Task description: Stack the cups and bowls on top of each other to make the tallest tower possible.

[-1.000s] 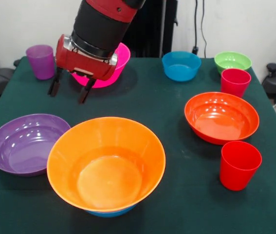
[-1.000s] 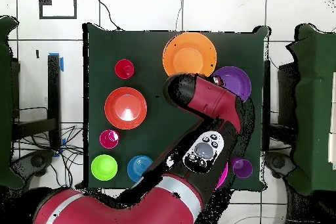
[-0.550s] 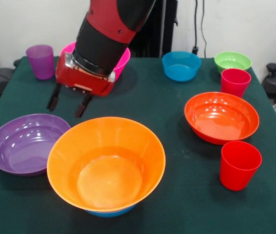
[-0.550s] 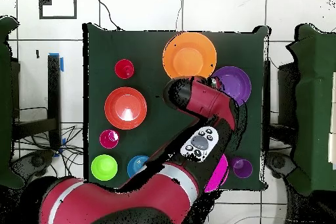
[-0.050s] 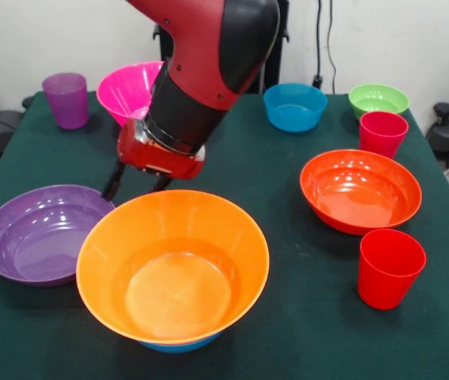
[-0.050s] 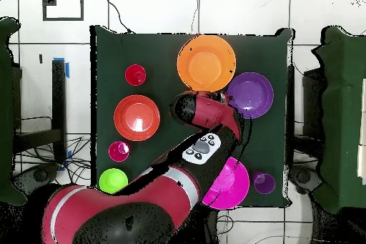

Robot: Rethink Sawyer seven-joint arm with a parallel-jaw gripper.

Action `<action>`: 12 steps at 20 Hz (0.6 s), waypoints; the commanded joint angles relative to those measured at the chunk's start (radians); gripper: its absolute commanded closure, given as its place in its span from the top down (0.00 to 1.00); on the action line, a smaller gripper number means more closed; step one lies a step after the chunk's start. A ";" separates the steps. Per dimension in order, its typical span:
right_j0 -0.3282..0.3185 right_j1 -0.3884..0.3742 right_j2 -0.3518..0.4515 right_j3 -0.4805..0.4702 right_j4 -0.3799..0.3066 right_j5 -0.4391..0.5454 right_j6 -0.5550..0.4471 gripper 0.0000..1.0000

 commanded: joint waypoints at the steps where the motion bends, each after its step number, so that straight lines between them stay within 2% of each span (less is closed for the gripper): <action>1: 0.020 0.068 0.073 -0.030 -0.013 0.007 0.218 1.00; 12: 0.011 0.035 0.089 0.003 -0.084 0.052 0.191 1.00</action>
